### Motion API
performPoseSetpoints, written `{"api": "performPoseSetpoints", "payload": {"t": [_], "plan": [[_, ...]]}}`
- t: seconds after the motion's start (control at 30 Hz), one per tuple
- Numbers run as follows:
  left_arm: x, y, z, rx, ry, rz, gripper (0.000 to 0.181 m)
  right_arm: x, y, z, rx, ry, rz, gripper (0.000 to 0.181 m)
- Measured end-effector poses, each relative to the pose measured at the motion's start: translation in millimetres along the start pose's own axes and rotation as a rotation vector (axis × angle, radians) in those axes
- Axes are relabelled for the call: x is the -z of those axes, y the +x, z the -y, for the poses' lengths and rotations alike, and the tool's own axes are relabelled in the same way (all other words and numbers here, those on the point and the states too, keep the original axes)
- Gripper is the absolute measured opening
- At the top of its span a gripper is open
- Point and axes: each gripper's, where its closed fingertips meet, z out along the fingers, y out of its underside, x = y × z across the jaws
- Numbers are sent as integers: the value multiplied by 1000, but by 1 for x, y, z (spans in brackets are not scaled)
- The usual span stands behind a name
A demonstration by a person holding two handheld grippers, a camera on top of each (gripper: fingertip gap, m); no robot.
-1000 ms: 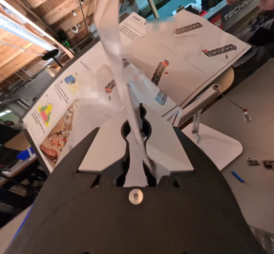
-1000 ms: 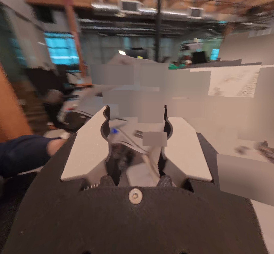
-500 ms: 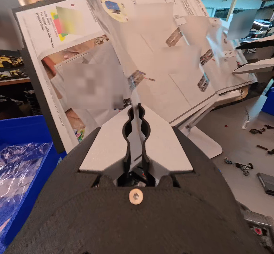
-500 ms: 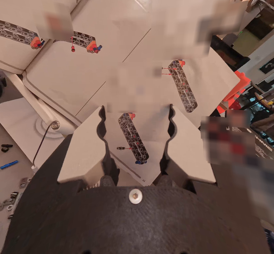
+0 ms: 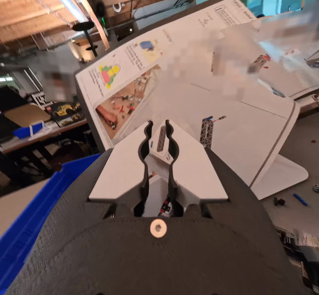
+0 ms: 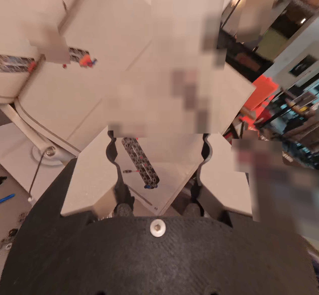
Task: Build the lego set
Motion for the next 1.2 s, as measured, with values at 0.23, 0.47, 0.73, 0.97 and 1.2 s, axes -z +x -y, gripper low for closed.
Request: {"api": "performPoseSetpoints", "payload": {"t": [0.23, 0.47, 0.73, 0.97, 1.2], "plan": [[-24, 69, -11, -207, -132, -141, 14, -6, -4, -17, -88, -26, 71, 83], [-43, 79, -31, -136, -212, -192, 15, -6, -8, -16, -110, -7, 109, 61], [-40, 82, -19, -183, -181, -174, 26, 4, -40, 3, 35, -8, 184, 0], [-33, 135, 17, -413, -73, -195, 82, 49, -99, 80, -245, 221, 583, 0], [-48, 155, 28, -425, -87, -142, 69, 65, -159, 107, -357, 295, 834, 27]]}}
